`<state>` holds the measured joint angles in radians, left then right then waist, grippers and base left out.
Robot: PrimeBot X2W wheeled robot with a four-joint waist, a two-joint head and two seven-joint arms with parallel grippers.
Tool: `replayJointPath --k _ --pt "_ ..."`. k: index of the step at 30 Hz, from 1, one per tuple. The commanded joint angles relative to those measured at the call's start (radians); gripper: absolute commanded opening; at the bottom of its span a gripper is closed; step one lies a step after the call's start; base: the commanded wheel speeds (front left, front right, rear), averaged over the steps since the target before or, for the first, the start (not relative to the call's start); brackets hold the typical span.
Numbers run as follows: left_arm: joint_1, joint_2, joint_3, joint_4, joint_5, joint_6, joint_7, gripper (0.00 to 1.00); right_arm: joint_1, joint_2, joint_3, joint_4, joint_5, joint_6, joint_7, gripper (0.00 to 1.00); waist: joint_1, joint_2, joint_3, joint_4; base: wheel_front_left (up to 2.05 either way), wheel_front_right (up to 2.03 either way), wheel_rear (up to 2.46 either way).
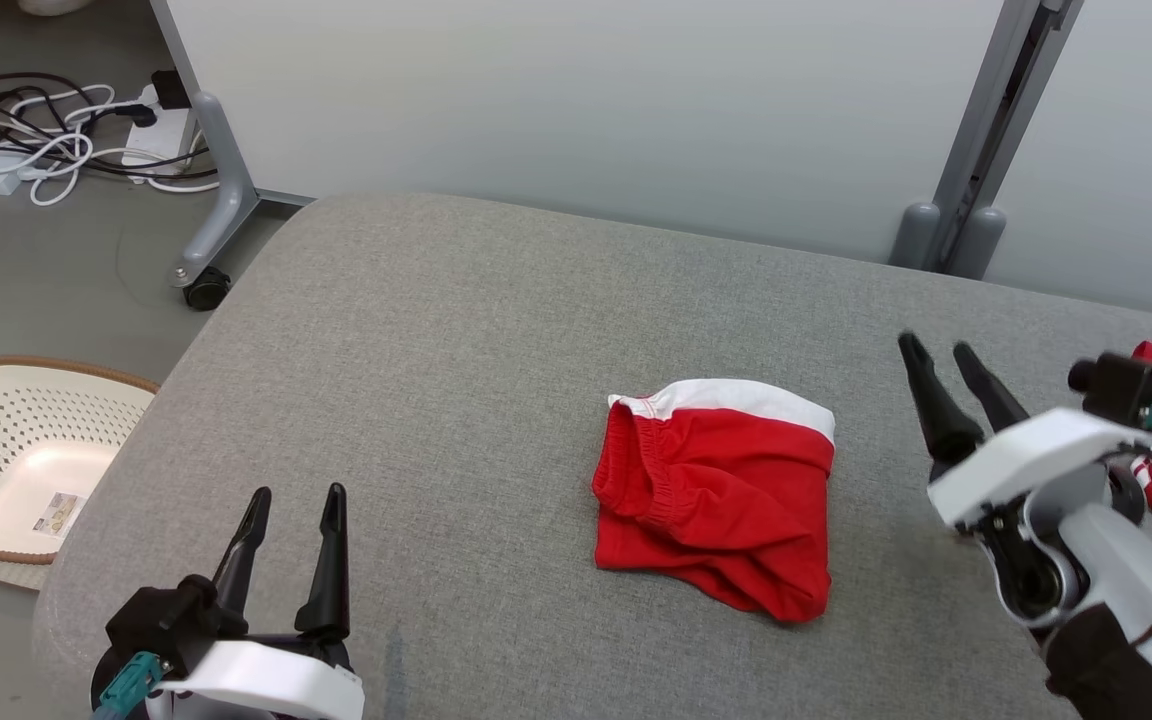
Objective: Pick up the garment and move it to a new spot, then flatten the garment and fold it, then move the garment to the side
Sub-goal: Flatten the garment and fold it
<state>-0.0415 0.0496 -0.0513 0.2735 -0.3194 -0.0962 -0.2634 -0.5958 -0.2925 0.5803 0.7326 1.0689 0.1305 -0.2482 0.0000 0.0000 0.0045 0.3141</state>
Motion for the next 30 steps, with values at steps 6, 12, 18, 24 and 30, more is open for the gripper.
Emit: replayJointPath --k 6,12,18,24,30 --pt "0.007 0.003 0.005 -0.01 0.004 -0.005 -0.001 1.0 0.088 0.017 -0.046 0.03 -0.079 0.001 0.002 1.0 0.0 0.0 0.003 0.005 0.0 0.0 0.0" --pt "-0.008 0.003 -0.001 -0.004 0.005 -0.007 -0.001 1.0 0.085 0.048 -0.071 0.072 -0.132 0.001 0.034 1.0 0.0 0.0 0.011 0.023 0.0 0.0 0.0" --pt "-0.004 0.003 0.003 -0.004 0.009 -0.008 -0.001 1.0 0.075 0.049 -0.117 0.069 -0.249 0.001 -0.002 1.0 0.0 0.0 0.005 0.038 0.0 0.0 0.0" --pt "0.01 0.003 0.013 -0.012 0.009 0.0 -0.001 1.0 0.123 0.046 -0.223 0.004 -0.368 0.001 -0.017 1.0 0.0 0.0 -0.011 0.025 0.0 0.0 0.0" --pt "0.027 0.003 0.022 -0.039 0.013 -0.004 -0.001 1.0 0.303 0.089 -0.465 -0.274 -0.591 0.001 -0.017 1.0 0.0 0.0 -0.025 0.005 0.0 0.0 0.0"
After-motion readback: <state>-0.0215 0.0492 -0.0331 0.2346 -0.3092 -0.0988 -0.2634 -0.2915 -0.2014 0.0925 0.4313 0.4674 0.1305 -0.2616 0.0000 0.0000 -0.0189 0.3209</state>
